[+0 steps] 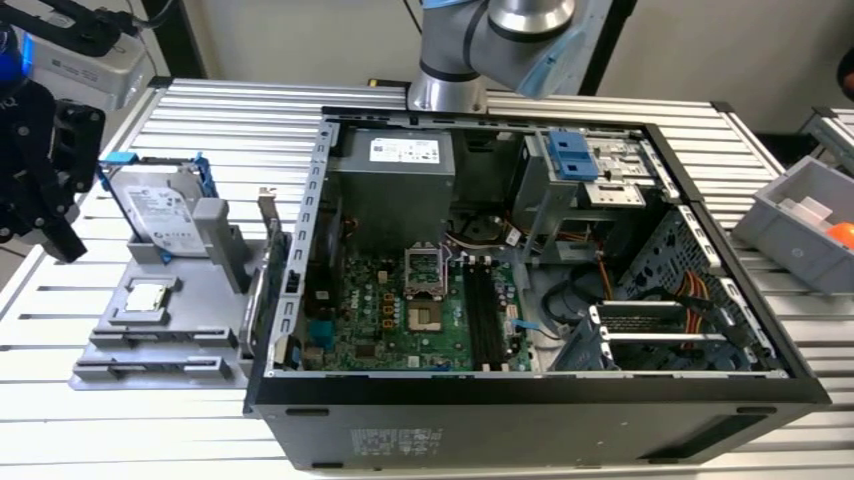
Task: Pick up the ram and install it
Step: 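Pick up the ram and move it above insertion slot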
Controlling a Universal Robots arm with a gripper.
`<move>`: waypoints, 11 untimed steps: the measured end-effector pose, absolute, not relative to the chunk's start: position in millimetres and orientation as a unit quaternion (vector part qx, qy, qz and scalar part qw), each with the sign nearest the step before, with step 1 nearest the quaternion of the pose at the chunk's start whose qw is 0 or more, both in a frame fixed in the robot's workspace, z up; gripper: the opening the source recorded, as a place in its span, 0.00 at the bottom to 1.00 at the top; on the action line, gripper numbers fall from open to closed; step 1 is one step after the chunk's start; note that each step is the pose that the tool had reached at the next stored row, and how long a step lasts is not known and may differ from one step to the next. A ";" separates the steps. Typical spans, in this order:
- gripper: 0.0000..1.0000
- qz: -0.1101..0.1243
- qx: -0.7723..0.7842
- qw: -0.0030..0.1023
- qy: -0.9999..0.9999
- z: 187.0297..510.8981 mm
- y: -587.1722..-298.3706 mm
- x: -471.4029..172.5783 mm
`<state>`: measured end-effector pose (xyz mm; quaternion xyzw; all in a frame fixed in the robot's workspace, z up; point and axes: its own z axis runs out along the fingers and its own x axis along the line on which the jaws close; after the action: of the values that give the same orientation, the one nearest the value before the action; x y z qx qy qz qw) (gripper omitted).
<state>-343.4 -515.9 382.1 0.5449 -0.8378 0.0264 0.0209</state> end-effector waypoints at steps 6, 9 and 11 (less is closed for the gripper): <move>0.00 0.030 0.571 0.022 -0.820 382.1 -515.8 -343.4; 0.00 0.031 0.585 0.022 -0.810 382.1 -515.7 -343.4; 0.00 0.032 0.594 0.022 -0.804 382.0 -515.7 -343.4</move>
<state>-343.4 -515.7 382.0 0.5938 -0.8037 0.0318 0.0219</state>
